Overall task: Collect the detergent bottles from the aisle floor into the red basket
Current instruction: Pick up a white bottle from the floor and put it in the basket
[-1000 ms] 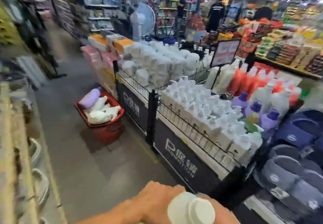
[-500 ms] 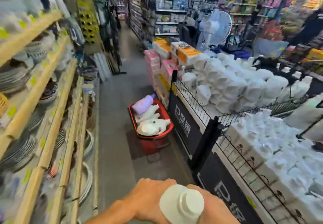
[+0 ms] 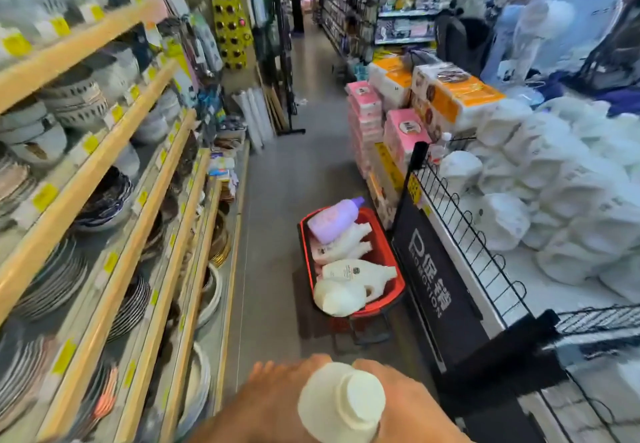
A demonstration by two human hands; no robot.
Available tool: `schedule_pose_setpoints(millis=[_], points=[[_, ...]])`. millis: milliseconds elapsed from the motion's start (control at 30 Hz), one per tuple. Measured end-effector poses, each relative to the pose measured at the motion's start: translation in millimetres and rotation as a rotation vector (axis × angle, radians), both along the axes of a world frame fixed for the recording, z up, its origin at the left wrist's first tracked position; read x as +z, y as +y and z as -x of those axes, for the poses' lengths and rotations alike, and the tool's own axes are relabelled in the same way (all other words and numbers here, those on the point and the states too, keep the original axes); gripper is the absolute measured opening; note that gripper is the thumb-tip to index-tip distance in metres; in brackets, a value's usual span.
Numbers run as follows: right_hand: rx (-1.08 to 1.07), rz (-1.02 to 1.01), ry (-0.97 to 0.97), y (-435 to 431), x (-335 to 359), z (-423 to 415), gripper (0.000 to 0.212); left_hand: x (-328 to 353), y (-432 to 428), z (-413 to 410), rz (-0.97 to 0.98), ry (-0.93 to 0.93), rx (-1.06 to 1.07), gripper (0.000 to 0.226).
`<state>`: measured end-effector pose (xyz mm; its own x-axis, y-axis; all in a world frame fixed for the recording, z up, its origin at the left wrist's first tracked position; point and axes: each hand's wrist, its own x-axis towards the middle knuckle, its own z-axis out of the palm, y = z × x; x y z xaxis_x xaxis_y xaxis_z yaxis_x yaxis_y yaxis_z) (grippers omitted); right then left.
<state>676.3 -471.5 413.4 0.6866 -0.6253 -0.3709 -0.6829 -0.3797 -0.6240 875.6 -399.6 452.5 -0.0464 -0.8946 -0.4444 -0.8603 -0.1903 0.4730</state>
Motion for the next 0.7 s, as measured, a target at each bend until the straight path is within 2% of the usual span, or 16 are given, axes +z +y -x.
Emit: schedule_pose_setpoints(millis=[33,67,133,200,400,600,700], points=[[-0.068,0.045,0.011,-21.7,-2.5,-11.8,0.017,-2.8,-9.9,-13.4,-0.014,-0.014,-0.007,0.077],[-0.060,0.003,0.063,-39.7,4.3,-28.7,0.016,-5.9,-20.2,-32.3,-0.023,-0.038,0.019,0.084],[0.112,0.060,0.176,-73.4,17.5,-48.2,0.068,-11.9,-51.7,-56.2,-0.004,-0.057,0.023,0.096],[0.164,0.067,0.171,-101.8,24.1,-67.5,0.086,-12.8,-77.4,-77.1,0.026,0.002,0.010,0.099],[0.055,0.031,0.103,-175.8,19.0,-124.1,0.084,-21.7,-161.0,-143.0,0.113,0.065,0.001,0.099],[-0.092,-0.014,0.051,-253.0,5.7,-151.6,0.081,-32.4,-262.7,-181.8,0.080,0.108,-0.075,0.105],[-0.129,-0.090,0.070,-292.5,-7.2,-150.8,0.093,-50.7,-309.2,-184.9,0.051,0.102,-0.116,0.101]])
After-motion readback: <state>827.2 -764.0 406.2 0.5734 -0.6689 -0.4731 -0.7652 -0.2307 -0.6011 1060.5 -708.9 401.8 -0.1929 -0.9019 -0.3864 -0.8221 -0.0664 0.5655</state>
